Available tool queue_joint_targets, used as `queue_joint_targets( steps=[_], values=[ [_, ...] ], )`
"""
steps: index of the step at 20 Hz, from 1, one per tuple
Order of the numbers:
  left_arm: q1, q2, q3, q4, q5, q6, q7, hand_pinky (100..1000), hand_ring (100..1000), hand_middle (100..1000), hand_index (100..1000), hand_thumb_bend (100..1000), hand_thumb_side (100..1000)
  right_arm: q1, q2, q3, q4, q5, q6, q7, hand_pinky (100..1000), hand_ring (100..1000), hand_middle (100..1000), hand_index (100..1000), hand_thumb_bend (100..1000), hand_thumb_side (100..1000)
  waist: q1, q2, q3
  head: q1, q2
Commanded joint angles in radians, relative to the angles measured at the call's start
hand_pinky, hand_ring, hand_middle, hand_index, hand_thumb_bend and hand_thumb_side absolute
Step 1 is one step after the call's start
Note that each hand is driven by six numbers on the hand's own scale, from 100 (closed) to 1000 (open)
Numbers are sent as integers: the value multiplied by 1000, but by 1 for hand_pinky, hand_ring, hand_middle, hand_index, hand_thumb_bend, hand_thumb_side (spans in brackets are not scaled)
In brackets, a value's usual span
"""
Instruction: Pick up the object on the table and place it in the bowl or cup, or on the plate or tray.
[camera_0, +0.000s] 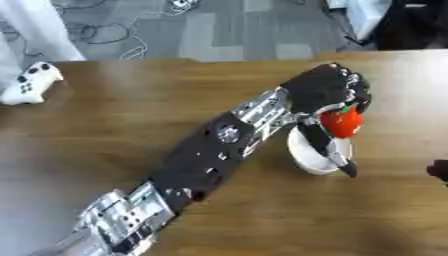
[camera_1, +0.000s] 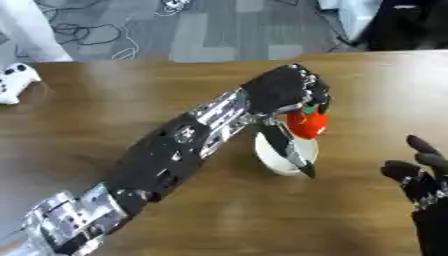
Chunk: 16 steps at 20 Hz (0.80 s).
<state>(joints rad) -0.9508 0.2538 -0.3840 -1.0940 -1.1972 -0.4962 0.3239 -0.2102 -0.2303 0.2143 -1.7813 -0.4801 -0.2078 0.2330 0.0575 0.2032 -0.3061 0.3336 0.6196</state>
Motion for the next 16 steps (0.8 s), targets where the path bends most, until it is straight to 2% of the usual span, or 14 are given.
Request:
queue_joint_targets(
  steps=[1, 5, 8, 12, 16],
  values=[
    [-33, 8, 13, -16, -9, 0, 7, 399, 330, 348, 530, 911, 787, -2, -16, 1, -11, 5, -2, -1, 775, 713, 886, 742, 100, 908, -10, -22, 2, 1, 3],
    [-38, 11, 14, -17, -13, -3, 7, 388, 319, 350, 554, 942, 829, 0, -17, 2, -7, 6, -3, -1, 775, 713, 887, 742, 100, 905, -14, -29, 7, 11, 2],
    [-40, 14, 15, -18, -15, -5, 8, 356, 318, 359, 614, 967, 857, 1, -18, 3, -4, 6, -4, -1, 775, 713, 886, 741, 100, 902, -17, -36, 11, 13, 3],
    [-42, 17, 14, -19, -16, -4, 9, 292, 324, 409, 632, 971, 870, 4, -17, 3, 1, 7, -6, -2, 775, 714, 886, 741, 100, 897, -24, -48, 15, 16, 4],
    [-43, 18, 15, -19, -18, -2, 9, 277, 307, 397, 625, 968, 876, 6, -17, 4, 4, 7, -8, -2, 776, 714, 886, 741, 100, 894, -34, -58, 19, 19, 2]
  ],
)
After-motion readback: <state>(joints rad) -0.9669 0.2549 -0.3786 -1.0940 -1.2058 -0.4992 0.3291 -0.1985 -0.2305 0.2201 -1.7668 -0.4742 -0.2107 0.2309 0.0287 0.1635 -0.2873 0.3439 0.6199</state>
